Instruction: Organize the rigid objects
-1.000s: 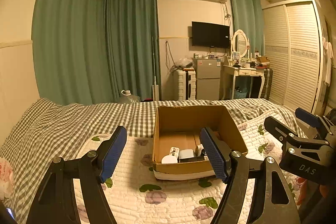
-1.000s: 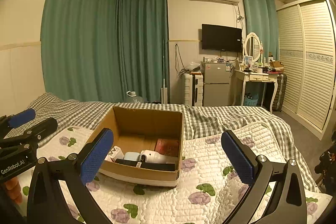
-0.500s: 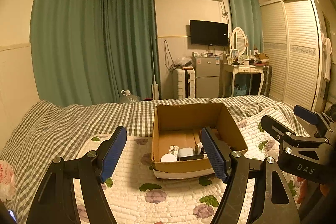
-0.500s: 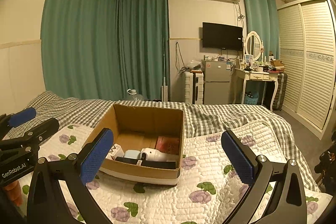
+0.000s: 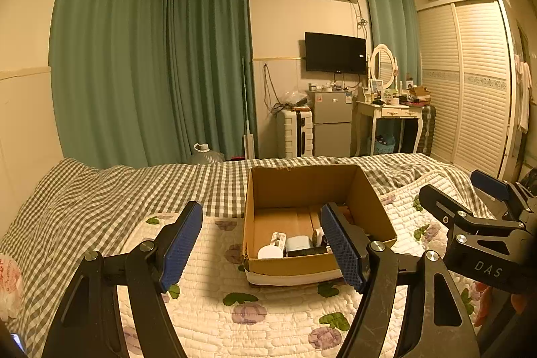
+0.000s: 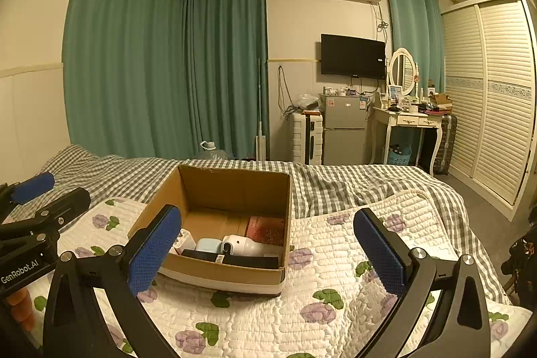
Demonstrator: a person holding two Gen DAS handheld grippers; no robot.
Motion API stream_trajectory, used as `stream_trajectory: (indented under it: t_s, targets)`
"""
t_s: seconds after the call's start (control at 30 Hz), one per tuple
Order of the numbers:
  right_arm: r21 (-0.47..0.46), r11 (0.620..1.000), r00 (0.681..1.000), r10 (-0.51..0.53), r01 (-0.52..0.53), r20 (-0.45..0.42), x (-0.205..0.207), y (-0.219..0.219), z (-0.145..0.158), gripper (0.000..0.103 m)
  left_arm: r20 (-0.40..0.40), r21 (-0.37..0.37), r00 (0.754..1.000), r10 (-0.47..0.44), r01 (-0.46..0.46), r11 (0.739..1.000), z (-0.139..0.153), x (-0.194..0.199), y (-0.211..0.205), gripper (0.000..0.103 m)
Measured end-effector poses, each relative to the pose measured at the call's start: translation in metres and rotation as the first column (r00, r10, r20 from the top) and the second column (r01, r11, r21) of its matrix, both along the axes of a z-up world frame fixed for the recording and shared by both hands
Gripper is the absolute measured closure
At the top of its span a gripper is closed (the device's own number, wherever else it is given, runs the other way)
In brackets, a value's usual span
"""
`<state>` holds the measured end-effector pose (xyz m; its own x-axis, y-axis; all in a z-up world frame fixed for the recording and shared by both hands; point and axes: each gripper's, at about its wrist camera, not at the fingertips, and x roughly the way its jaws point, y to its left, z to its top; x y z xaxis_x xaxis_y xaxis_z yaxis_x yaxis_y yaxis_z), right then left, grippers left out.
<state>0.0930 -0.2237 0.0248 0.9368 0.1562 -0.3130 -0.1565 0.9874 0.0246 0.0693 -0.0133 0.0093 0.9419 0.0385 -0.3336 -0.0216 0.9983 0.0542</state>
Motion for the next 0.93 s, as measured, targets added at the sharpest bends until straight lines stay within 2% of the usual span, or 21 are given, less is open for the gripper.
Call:
stream_trajectory:
  t_s: [0.93]
  targets:
    - [-0.002, 1.0, 1.0, -0.006, 0.006, -0.012, -0.0003, -0.004, -0.0034, 0.0, -0.002, -0.009, 1.0, 0.01, -0.01, 1.0, -0.0026, -0.0008, 0.0017, 0.027]
